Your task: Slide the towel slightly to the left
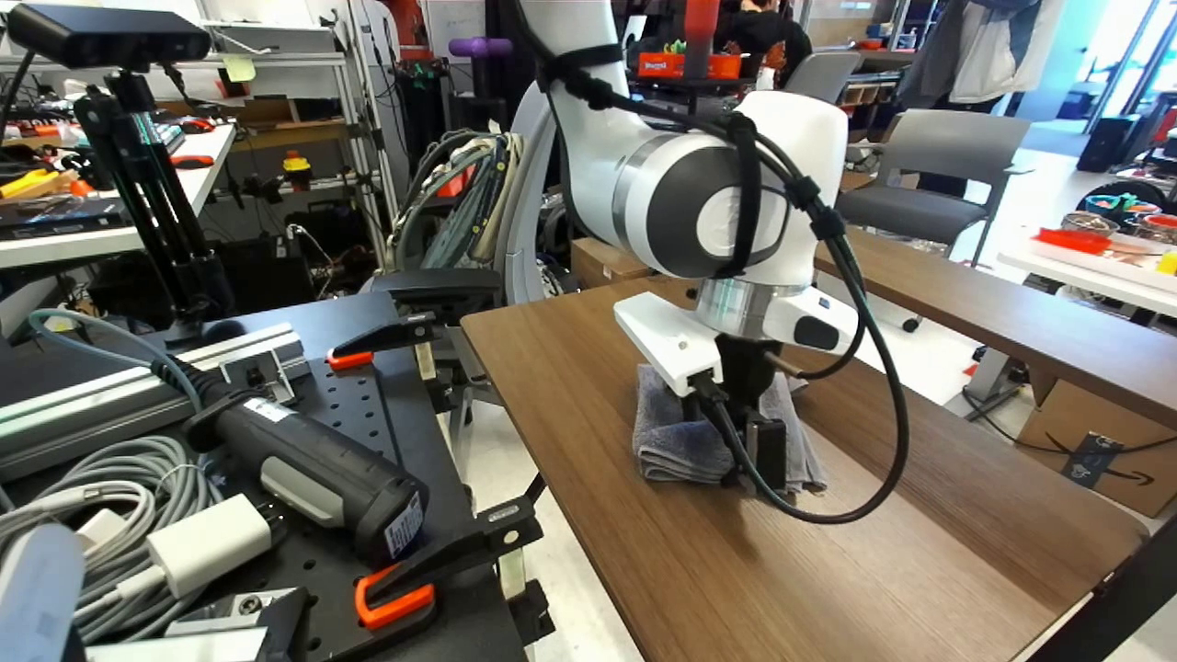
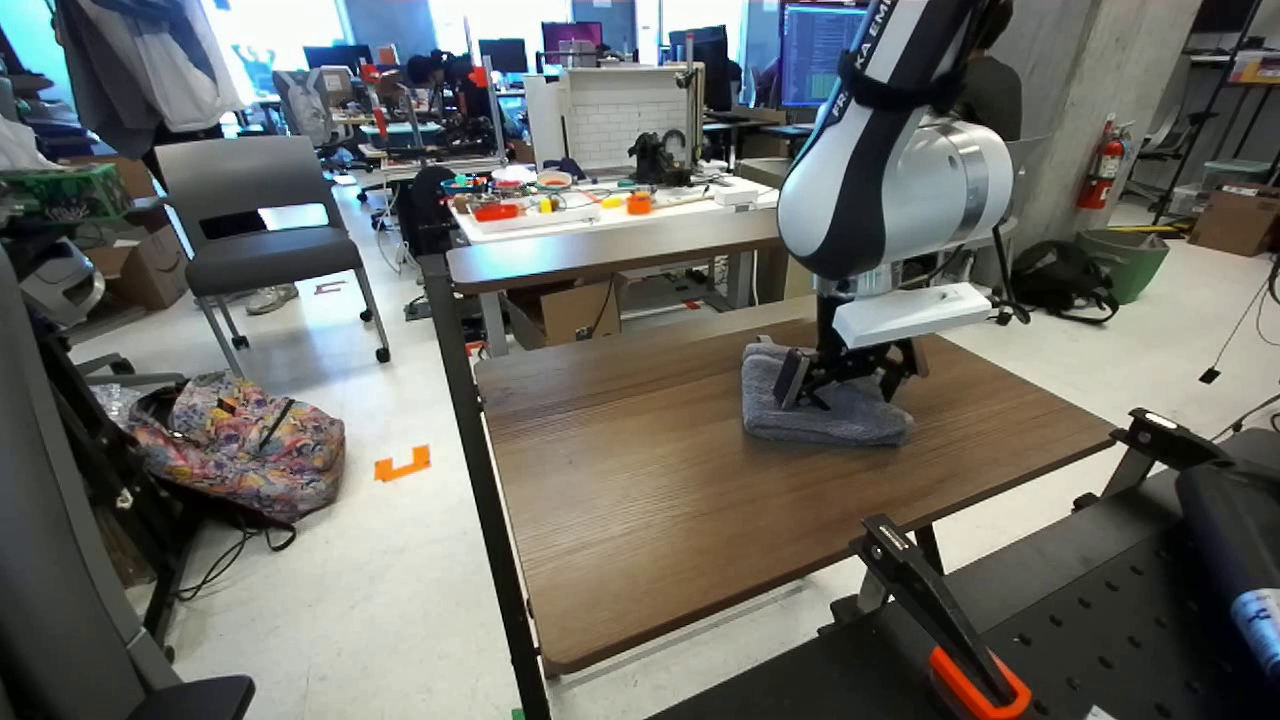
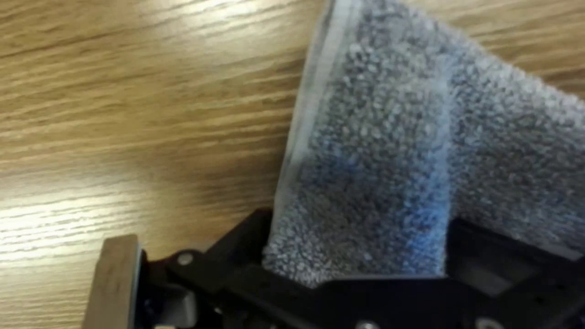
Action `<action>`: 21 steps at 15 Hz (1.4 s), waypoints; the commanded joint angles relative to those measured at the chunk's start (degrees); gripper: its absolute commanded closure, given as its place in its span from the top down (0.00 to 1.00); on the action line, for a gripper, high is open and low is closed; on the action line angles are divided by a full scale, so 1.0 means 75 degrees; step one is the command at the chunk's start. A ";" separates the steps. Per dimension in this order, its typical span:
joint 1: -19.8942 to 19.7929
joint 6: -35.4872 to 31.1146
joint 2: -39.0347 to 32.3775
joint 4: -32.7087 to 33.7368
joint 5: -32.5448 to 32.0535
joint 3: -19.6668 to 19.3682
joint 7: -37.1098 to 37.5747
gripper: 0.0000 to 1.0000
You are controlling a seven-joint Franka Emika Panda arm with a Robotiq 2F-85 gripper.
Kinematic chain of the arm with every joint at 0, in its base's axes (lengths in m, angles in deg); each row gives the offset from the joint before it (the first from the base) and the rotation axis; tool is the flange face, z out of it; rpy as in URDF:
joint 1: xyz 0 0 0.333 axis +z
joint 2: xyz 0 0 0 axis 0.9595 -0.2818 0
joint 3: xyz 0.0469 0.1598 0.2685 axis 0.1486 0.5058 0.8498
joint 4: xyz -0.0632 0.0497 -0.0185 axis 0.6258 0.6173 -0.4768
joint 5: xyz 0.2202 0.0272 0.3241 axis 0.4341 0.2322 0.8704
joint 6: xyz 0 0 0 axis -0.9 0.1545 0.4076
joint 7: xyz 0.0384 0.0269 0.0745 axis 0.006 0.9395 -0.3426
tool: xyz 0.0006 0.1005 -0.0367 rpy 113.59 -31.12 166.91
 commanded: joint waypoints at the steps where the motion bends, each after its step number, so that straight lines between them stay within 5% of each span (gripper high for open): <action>1: 0.0535 -0.0521 0.0058 -0.0697 -0.0256 -0.0128 0.0305 1.00; 15: 0.2111 -0.0984 0.0425 -0.1561 -0.0426 -0.0295 0.1634 1.00; 21: 0.2313 -0.1703 0.2160 -0.3181 -0.0366 -0.0316 0.1807 1.00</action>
